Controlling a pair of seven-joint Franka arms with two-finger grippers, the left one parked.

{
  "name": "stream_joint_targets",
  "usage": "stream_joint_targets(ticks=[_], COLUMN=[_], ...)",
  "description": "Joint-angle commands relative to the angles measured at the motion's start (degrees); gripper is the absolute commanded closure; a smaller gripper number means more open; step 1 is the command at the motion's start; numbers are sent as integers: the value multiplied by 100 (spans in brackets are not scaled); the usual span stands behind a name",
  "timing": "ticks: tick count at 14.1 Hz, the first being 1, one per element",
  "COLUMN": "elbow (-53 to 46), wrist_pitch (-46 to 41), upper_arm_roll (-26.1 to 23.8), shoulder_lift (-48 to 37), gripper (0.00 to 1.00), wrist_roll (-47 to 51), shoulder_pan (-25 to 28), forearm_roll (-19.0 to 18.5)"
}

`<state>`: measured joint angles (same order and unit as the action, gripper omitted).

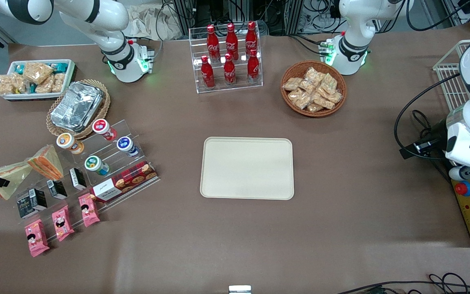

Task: Place sandwich on tray
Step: 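Lift the sandwich up and out of the acrylic rack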

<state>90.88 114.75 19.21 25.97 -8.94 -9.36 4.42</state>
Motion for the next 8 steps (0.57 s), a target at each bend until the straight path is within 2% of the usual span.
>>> stream_joint_targets(ticks=[1, 2, 4, 6, 8], elbow=[44, 44, 44, 26, -35], wrist_pitch=[153, 136, 153, 153, 109], upper_arm_roll=[-5, -5, -13, -13, -13], shoulder_lift=[74, 83, 109, 110, 101], gripper=[4, 10, 30, 40, 43], wrist_roll=[-55, -55, -64, -177, -230], shoulder_pan=[-14, -14, -14, -5, 4], forearm_roll=[130, 138, 130, 130, 130])
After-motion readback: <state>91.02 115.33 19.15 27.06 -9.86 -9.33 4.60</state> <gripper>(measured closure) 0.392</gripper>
